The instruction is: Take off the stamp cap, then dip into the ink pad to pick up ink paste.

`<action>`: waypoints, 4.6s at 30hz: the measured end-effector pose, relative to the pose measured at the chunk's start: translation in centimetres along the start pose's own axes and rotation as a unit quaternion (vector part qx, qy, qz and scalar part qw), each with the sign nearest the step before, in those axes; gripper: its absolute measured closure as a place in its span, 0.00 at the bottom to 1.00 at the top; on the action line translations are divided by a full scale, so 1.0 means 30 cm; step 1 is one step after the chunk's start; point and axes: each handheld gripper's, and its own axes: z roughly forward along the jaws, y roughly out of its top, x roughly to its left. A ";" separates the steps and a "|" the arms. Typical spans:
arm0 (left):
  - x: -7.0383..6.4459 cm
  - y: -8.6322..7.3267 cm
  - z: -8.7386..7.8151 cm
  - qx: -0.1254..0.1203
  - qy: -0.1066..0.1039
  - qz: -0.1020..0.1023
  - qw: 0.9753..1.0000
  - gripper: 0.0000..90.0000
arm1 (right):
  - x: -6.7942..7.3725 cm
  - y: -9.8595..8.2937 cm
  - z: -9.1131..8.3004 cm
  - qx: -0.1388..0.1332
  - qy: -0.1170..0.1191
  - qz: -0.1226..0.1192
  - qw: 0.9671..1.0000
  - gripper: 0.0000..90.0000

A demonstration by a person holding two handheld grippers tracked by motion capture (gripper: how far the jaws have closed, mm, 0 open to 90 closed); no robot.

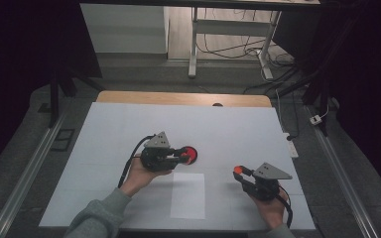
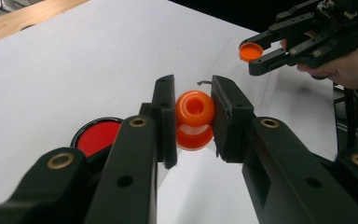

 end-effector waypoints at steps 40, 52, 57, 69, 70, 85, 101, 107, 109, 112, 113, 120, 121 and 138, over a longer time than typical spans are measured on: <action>0.016 0.009 0.008 0.002 0.016 0.003 1.000 0.80 | -0.062 -0.066 -0.077 0.005 -0.029 0.002 1.000 0.71; 0.030 0.025 0.011 0.001 0.022 0.006 1.000 0.80 | -0.064 -0.070 -0.083 0.007 -0.033 0.001 0.999 0.71; 0.044 0.040 0.029 0.005 0.028 0.010 1.000 0.80 | -0.068 -0.073 -0.081 0.008 -0.033 0.001 0.999 0.71; 0.091 0.047 0.121 0.024 0.044 0.009 0.999 0.80 | -0.063 -0.071 -0.083 0.007 -0.031 -0.004 0.999 0.71; 0.095 0.044 0.129 0.026 0.044 0.008 0.999 0.80 | -0.064 -0.071 -0.083 0.007 -0.031 -0.003 0.999 0.71; 0.150 -0.004 0.169 0.052 0.057 -0.010 0.997 0.80 | -0.066 -0.074 -0.081 0.009 -0.031 0.000 0.999 0.71; 0.176 -0.027 0.202 0.060 0.064 -0.014 0.996 0.80 | -0.064 -0.075 -0.081 0.010 -0.031 0.002 0.999 0.71; 0.183 -0.036 0.222 0.067 0.065 -0.012 0.996 0.80 | -0.064 -0.075 -0.081 0.010 -0.031 0.002 0.999 0.71; 0.187 -0.040 0.224 0.069 0.064 -0.014 0.995 0.80 | -0.063 -0.075 -0.080 0.010 -0.031 0.001 0.999 0.71; 0.193 -0.045 0.228 0.071 0.065 -0.016 0.995 0.80 | -0.064 -0.076 -0.080 0.009 -0.031 0.002 0.999 0.71; 0.195 -0.047 0.230 0.074 0.065 -0.016 0.995 0.80 | -0.065 -0.076 -0.080 0.009 -0.031 0.003 0.999 0.71; 0.208 -0.068 0.252 0.085 0.066 -0.020 0.994 0.80 | -0.064 -0.077 -0.081 0.009 -0.031 0.002 0.999 0.71; 0.208 -0.069 0.254 0.086 0.067 -0.020 0.994 0.80 | -0.064 -0.076 -0.081 0.009 -0.031 0.002 0.999 0.71; 0.201 -0.076 0.264 0.091 0.068 -0.005 0.994 0.80 | -0.064 -0.076 -0.082 0.010 -0.032 0.002 0.999 0.71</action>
